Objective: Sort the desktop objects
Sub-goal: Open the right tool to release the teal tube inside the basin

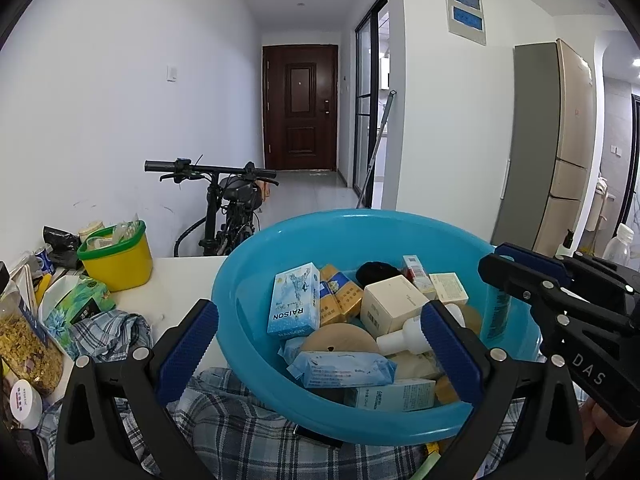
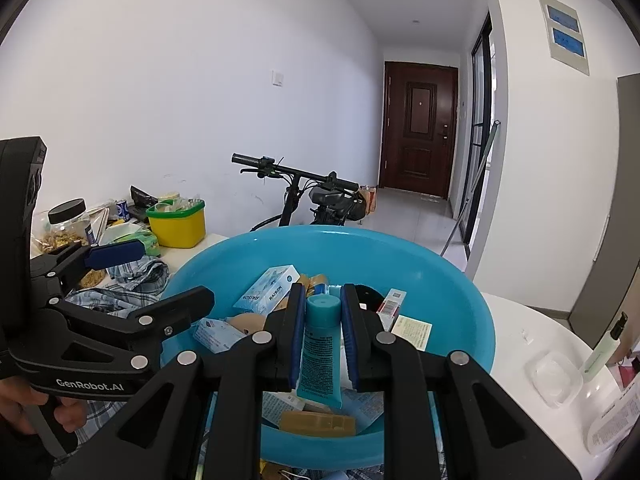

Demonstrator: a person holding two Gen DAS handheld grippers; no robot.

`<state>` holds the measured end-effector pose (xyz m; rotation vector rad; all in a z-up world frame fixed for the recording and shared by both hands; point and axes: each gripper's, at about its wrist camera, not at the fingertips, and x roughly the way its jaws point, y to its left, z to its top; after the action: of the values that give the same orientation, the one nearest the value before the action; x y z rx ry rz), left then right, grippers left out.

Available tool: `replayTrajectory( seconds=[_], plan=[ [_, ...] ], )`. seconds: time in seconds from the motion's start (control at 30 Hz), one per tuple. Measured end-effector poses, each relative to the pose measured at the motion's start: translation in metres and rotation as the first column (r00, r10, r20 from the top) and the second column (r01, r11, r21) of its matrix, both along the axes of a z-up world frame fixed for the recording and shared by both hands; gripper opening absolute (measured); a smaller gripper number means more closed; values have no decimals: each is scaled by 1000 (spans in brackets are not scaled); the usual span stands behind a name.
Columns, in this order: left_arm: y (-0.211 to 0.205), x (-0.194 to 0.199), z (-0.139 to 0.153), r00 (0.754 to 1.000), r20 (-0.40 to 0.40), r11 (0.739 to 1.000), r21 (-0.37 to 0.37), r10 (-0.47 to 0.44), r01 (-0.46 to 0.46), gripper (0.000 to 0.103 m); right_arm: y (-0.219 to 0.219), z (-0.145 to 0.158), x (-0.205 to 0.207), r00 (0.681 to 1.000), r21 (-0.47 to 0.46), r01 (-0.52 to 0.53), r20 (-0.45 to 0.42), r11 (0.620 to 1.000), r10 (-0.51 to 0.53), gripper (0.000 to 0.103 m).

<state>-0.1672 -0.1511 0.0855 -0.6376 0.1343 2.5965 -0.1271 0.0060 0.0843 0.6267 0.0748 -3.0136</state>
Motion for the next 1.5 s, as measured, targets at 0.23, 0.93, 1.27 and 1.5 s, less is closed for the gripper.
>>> replayTrajectory(
  seconds=[0.23,0.93,1.27,1.5],
  plan=[
    [4,1,-2,1000,8,1000,-12,-8,8,103,2,1,0,1000,-8,6,-7,1000,-6,17],
    [6,1,-4,1000,22,1000,-3,-22,22,103,-1,2,3,1000,4,10,-15,1000,-10,17],
    [6,1,-6,999,26,1000,-8,-21,21,103,-3,1,1,1000,7,5,-11,1000,-5,17],
    [5,-1,-8,999,32,1000,-9,-18,19,103,1,2,2,1000,-6,11,-23,1000,-12,17]
  ],
)
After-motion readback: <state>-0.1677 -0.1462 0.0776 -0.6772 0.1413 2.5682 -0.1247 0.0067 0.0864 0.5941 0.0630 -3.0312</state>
